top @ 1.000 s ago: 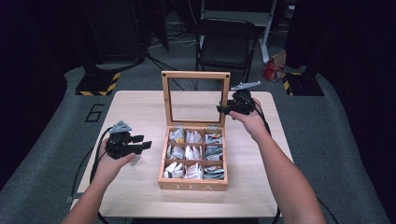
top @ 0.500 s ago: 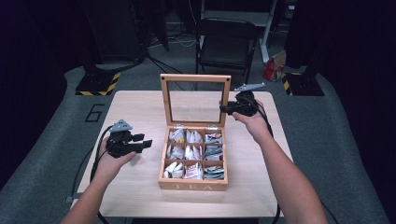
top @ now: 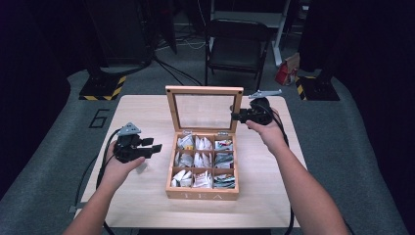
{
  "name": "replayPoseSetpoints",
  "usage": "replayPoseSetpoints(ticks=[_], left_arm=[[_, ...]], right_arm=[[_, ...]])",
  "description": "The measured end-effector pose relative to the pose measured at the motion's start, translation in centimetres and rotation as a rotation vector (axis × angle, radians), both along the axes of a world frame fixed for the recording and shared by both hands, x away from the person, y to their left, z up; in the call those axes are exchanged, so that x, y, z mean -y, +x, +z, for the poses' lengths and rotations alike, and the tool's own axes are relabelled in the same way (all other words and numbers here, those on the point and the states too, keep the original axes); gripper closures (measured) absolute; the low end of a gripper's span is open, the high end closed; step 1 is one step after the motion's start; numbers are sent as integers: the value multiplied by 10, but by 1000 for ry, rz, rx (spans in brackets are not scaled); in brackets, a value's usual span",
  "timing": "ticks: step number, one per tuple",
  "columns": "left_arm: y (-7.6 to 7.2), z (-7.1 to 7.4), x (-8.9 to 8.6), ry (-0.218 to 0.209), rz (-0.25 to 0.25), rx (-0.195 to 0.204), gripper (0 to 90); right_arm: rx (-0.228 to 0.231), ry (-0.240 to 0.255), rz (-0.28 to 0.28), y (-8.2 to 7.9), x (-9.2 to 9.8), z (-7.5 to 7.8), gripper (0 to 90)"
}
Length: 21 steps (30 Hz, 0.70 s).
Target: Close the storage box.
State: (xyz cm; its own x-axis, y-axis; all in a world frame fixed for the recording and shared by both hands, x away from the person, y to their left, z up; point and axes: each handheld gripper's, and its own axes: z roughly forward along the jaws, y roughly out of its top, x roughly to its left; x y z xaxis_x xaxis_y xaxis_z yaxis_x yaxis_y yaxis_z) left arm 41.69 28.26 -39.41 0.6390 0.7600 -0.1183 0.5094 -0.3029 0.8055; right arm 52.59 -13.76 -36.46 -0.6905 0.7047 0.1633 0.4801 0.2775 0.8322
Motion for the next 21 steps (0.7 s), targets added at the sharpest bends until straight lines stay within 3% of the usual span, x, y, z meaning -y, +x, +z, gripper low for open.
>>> replayPoseSetpoints(ticks=[2, 13, 21], left_arm=[[1, 1, 1, 2, -3, -2, 506], [4, 9, 5, 1, -7, 6, 511], [9, 17, 9, -13, -16, 9, 524]], right_arm=[[-2, 14, 12, -2, 1, 2, 605], [11, -25, 37, -12, 1, 4, 598], [5, -19, 42, -20, 2, 1, 575]])
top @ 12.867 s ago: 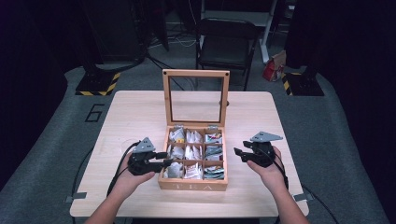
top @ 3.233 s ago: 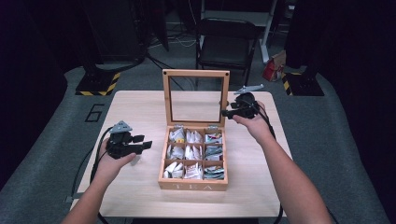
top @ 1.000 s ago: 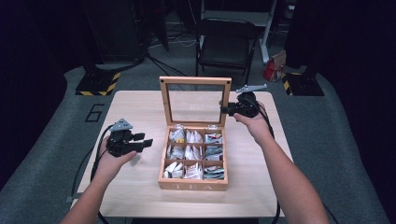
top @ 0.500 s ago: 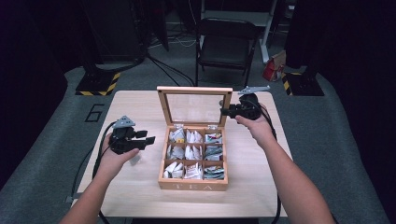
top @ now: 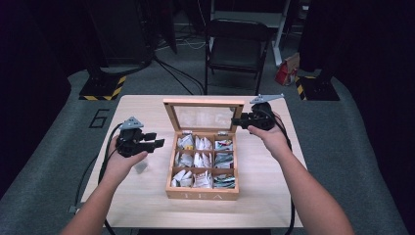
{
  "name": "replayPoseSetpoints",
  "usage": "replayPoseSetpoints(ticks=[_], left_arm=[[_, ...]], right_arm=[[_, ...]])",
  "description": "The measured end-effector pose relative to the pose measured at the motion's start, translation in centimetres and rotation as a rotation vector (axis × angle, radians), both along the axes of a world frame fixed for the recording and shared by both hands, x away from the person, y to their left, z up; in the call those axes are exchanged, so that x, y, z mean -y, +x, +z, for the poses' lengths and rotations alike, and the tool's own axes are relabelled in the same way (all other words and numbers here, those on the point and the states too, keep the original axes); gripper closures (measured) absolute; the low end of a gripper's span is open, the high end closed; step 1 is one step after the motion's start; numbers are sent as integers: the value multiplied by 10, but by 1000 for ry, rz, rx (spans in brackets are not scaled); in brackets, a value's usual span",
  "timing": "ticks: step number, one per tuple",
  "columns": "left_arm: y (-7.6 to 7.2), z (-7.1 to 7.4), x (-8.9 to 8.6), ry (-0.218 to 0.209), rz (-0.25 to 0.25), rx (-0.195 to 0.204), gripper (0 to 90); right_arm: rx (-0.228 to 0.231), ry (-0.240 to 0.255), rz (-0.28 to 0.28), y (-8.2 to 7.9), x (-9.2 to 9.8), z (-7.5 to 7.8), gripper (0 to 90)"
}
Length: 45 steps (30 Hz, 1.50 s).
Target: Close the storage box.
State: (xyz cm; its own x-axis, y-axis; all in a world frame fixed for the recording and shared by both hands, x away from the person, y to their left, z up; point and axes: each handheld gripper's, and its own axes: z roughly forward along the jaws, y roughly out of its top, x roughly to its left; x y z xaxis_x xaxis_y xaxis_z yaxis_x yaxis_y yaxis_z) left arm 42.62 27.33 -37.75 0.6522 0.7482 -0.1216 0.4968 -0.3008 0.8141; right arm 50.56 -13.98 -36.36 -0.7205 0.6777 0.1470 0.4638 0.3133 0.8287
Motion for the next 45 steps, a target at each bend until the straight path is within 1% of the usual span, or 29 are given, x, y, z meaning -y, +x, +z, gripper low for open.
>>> replayPoseSetpoints(ticks=[2, 3, 4, 8, 9, 10, 11, 12, 13, 14, 17, 19, 25, 26, 27, 30, 34, 35, 37, 42, 45], left_arm=[[1, 4, 2, 1, -7, -1, 528], [1, 6, 3, 3, -8, 9, 528], [1, 9, 5, -4, -8, 11, 529], [2, 16, 9, -1, -17, 26, 528], [2, 19, 11, 1, -20, 36, 528], [2, 20, 12, -6, -26, 34, 533], [2, 22, 13, -13, -37, 22, 562], [2, 24, 14, -11, -47, 18, 567], [2, 26, 16, -5, -50, 23, 567], [2, 27, 17, -3, -52, 32, 567], [2, 32, 20, -7, -41, 49, 563], [3, 35, 21, 2, -38, 60, 554], [4, 42, 24, 11, -45, 64, 553], [4, 43, 24, 6, -43, 72, 553], [3, 45, 25, 6, -44, 71, 553], [4, 48, 27, 6, -51, 78, 553], [4, 54, 29, 15, -55, 87, 569], [4, 55, 29, 20, -58, 82, 569], [3, 55, 30, 26, -54, 92, 571], [2, 55, 30, 29, -56, 95, 577], [0, 55, 30, 43, -63, 94, 578]], right_arm=[[1, -2, 3, -3, 0, -1, 574], [6, -6, 7, -3, 0, -1, 573], [11, -7, 7, -4, 0, -1, 572], [8, 1, 5, -7, 1, -3, 569], [13, 2, 7, -8, 1, -3, 567], [12, 3, 8, -9, 1, -4, 566], [12, 6, 6, -10, 1, -5, 564], [14, 5, 9, -11, 2, -5, 562], [6, 5, 7, -12, 2, -5, 561], [15, 2, 12, -13, 1, -6, 561], [15, -4, 15, -17, 1, -7, 559], [23, -11, 22, -18, 2, -7, 558], [28, -15, 29, -23, 2, -10, 556], [24, -14, 28, -24, 2, -10, 555], [21, -12, 26, -25, 2, -10, 554], [27, -16, 32, -27, 2, -12, 552], [23, -19, 31, -29, 2, -13, 549], [21, -18, 30, -30, 2, -13, 549], [25, -15, 31, -30, 2, -13, 550], [26, -10, 30, -30, 3, -14, 549], [25, -5, 31, -31, 4, -15, 545]])
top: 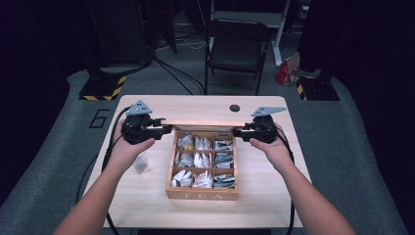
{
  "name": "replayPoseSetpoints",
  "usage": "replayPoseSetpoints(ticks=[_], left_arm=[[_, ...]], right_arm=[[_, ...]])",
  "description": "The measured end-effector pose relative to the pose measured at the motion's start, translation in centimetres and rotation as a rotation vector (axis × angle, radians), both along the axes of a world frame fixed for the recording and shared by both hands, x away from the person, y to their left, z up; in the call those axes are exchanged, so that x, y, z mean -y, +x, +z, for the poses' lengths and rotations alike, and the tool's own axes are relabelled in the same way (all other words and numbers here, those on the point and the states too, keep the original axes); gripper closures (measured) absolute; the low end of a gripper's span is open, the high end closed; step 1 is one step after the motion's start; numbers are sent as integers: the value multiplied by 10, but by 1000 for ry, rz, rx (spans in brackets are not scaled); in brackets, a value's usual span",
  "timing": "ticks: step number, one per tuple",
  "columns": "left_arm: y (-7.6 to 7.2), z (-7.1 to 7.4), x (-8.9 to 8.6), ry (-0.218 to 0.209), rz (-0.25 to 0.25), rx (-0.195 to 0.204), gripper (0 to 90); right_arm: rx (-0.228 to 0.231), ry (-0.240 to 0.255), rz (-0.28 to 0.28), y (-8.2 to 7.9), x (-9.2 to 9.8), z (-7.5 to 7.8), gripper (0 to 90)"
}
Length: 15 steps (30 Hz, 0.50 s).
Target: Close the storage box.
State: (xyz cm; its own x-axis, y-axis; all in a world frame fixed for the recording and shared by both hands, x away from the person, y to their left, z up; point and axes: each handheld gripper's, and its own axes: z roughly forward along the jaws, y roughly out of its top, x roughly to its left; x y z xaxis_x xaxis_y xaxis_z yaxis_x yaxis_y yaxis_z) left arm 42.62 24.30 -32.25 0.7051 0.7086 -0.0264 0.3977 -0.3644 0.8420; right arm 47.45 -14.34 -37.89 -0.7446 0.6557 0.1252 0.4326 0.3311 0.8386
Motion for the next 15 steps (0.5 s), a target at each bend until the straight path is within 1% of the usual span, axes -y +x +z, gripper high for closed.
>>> replayPoseSetpoints(ticks=[3, 4, 9, 11, 13, 15], left_arm=[[-3, -2, 0, 6, -1, 7, 578], [-4, -2, 0, 7, -3, 4, 578], [-9, -5, 0, 15, -9, 12, 576], [-11, -7, 0, 18, -10, 11, 576], [-13, -8, 0, 22, -14, 14, 575], [-15, -10, 0, 24, -14, 16, 574]], right_arm=[[-6, 12, 1, -2, 1, -2, 517], [1, 12, 4, -3, 1, -2, 502], [6, 10, -4, -10, 5, -3, 485], [12, 1, -3, -13, 6, -4, 484], [26, -18, 2, -17, 8, -4, 485], [28, -25, 9, -22, 9, -4, 485]])
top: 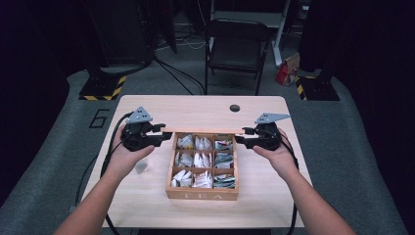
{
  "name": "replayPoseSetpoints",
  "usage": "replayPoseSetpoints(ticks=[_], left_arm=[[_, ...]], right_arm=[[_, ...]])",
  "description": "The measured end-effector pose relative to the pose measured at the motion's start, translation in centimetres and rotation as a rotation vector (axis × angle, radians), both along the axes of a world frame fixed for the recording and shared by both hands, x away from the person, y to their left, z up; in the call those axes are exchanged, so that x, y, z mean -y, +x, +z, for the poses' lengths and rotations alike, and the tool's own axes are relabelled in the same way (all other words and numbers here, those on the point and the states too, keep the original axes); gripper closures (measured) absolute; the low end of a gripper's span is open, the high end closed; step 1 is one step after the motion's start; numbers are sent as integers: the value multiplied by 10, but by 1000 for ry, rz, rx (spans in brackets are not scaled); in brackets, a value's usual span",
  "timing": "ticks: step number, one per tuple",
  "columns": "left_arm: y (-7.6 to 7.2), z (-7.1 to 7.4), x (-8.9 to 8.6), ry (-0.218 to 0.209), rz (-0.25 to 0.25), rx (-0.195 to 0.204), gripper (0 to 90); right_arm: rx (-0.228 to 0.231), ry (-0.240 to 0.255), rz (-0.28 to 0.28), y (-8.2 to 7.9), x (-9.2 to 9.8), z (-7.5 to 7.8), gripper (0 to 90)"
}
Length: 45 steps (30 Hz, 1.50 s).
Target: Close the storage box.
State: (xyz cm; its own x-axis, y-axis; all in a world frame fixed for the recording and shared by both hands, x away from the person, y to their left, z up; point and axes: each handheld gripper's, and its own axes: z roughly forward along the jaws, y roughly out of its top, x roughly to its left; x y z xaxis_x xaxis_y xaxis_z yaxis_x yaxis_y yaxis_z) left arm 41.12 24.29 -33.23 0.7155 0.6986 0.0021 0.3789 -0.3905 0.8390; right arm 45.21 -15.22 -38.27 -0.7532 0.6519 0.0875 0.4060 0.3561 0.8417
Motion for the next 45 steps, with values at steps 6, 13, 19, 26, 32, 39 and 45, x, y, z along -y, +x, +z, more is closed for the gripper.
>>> replayPoseSetpoints(ticks=[6, 13, 19, 26, 32, 39, 45], left_arm=[[-8, -7, -2, -3, -6, -1, 573], [-17, -16, -2, 0, -5, 20, 573], [-24, -23, -2, 4, -2, 30, 570], [-30, -29, -2, 5, -2, 43, 566], [-33, -35, -3, -7, -2, 34, 556], [-37, -39, -3, 2, -5, 32, 550], [-40, -44, -3, 1, -4, 33, 545]], right_arm=[[4, 4, 11, -16, 2, -3, 484], [9, 12, 16, -32, 4, -6, 484], [5, 23, 17, -42, 6, -8, 482], [5, 34, 19, -57, 5, -10, 505], [5, 44, 23, -69, 3, -10, 505], [9, 49, 19, -77, 2, -1, 505], [9, 64, 18, -85, 2, 5, 530]])
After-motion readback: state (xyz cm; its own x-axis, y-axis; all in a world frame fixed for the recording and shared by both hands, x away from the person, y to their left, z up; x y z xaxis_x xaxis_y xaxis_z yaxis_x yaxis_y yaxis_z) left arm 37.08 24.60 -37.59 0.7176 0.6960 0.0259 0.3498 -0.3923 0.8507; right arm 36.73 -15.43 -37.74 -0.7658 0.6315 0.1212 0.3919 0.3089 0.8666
